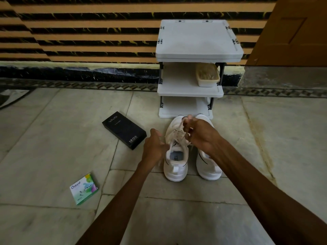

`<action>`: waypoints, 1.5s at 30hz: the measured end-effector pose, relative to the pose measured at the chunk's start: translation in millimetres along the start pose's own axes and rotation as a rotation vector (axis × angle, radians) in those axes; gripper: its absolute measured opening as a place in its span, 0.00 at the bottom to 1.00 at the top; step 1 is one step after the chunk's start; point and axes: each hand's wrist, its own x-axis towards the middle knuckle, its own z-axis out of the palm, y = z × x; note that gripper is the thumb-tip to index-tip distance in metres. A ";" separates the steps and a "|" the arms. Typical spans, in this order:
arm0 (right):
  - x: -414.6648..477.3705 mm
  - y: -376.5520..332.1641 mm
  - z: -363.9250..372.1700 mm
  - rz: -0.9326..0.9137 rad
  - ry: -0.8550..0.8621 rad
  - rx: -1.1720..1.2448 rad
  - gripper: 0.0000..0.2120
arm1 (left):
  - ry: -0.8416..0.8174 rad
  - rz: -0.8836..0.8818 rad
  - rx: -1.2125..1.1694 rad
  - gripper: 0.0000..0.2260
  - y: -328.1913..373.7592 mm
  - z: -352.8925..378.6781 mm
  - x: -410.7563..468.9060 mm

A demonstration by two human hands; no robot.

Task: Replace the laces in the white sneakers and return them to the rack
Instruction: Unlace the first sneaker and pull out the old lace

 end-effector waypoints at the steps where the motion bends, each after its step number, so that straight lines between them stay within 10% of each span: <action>1: -0.4 0.3 -3.3 0.016 -0.012 0.134 0.06 | -0.001 -0.002 0.005 0.20 -0.5 0.2 -0.1; 5: -4.0 1.3 -4.9 0.104 -0.183 0.205 0.13 | 0.000 0.014 0.015 0.20 -1.7 0.9 -1.0; 10: 1.0 11.9 5.3 -0.191 0.161 -0.945 0.12 | -0.010 0.006 0.012 0.21 -0.9 0.0 -0.6; 16: -0.7 35.2 17.0 -0.380 0.165 -1.795 0.09 | 0.007 0.013 0.045 0.20 -1.9 2.4 -1.3; 20: 4.4 34.1 13.2 -0.468 0.227 -1.718 0.07 | 0.003 0.005 0.017 0.21 -2.3 1.8 -1.8; 25: -5.4 -0.1 2.0 -0.578 0.118 -0.948 0.03 | 0.041 0.010 -0.004 0.19 -4.0 1.7 -1.8; 31: -18.1 -5.0 -1.1 -0.105 -0.136 0.055 0.14 | 0.021 0.018 0.008 0.16 -2.8 3.7 -3.2; 37: -0.1 24.8 2.5 -0.367 0.237 -1.213 0.10 | 0.056 -0.024 -0.003 0.18 -1.7 6.6 -7.9; 45: -7.1 45.0 16.2 -0.398 0.172 -1.810 0.14 | 0.172 -0.031 0.042 0.05 -1.4 12.1 -11.8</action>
